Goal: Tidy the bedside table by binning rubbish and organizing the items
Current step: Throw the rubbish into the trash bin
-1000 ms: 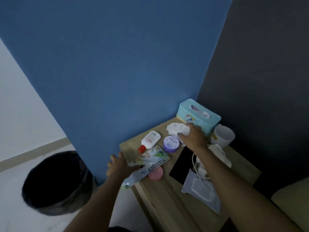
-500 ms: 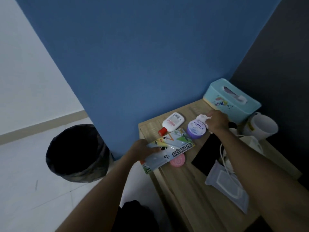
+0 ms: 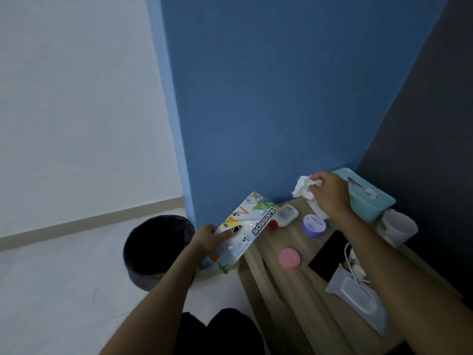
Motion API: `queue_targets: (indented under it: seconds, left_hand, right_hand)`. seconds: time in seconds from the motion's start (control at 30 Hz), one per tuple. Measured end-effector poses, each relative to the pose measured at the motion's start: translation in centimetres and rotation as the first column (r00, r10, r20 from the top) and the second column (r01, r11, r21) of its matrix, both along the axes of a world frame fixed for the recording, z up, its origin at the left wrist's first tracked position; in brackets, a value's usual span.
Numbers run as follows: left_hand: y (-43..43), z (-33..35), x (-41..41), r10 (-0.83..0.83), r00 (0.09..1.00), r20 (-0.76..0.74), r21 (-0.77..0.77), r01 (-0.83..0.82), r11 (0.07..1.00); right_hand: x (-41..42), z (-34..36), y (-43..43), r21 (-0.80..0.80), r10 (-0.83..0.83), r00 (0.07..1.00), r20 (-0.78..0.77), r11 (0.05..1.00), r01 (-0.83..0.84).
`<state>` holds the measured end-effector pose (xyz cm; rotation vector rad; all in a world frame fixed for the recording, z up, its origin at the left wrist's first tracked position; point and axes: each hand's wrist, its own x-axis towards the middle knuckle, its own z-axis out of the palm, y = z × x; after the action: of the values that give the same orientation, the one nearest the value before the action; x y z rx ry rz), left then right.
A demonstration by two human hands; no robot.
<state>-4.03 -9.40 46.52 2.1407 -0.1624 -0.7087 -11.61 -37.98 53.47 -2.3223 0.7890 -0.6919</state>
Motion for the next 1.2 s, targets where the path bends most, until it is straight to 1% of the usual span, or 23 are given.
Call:
queue_targets:
  seconds: [0.13,0.27,0.4,0.57,0.63,0.7,0.9,1.07,1.2]
  left_hand:
    - [6.6,0.4,-1.0,0.101,0.995,-0.015,0.005,-0.101,0.995]
    - [13.6,-1.2,-0.9,0.213,0.977,-0.011,0.023,-0.213,0.977]
    - [19.0,-3.3,1.0,0.366,0.931,-0.005,0.034,-0.365,0.93]
    - [21.4,-5.8,4.5,0.509,0.861,0.018,0.023,-0.509,0.86]
    - [21.4,-7.1,5.9,0.527,0.85,0.005,0.007,-0.527,0.85]
    - [20.9,-9.9,8.4,0.538,0.843,-0.004,0.008,-0.538,0.843]
    - [19.0,-15.9,14.2,0.549,0.836,0.007,0.057,-0.549,0.834]
    - [17.8,-20.9,17.4,0.575,0.818,-0.001,0.074,-0.573,0.816]
    - [17.8,-24.3,18.1,0.584,0.811,-0.04,0.109,-0.577,0.809]
  right_hand:
    - [0.5,-3.1,7.2,0.104,0.157,0.978,-0.135,0.984,-0.144]
    - [1.9,-6.4,15.8,0.222,0.346,0.898,-0.271,0.93,-0.291]
    - [5.3,-8.4,22.9,0.328,0.481,0.831,-0.28,0.861,-0.388]
    - [11.2,-10.9,28.4,0.39,0.555,0.793,-0.252,0.808,-0.441]
    - [13.5,-12.1,29.7,0.429,0.568,0.794,-0.216,0.786,-0.445]
    - [16.5,-13.8,30.4,0.451,0.561,0.804,-0.198,0.78,-0.433]
    - [23.1,-19.1,30.7,0.48,0.588,0.798,-0.136,0.743,-0.466]
    - [26.0,-25.8,30.3,0.536,0.617,0.769,-0.168,0.711,-0.454]
    - [26.2,-30.6,30.0,0.542,0.672,0.699,-0.246,0.693,-0.475]
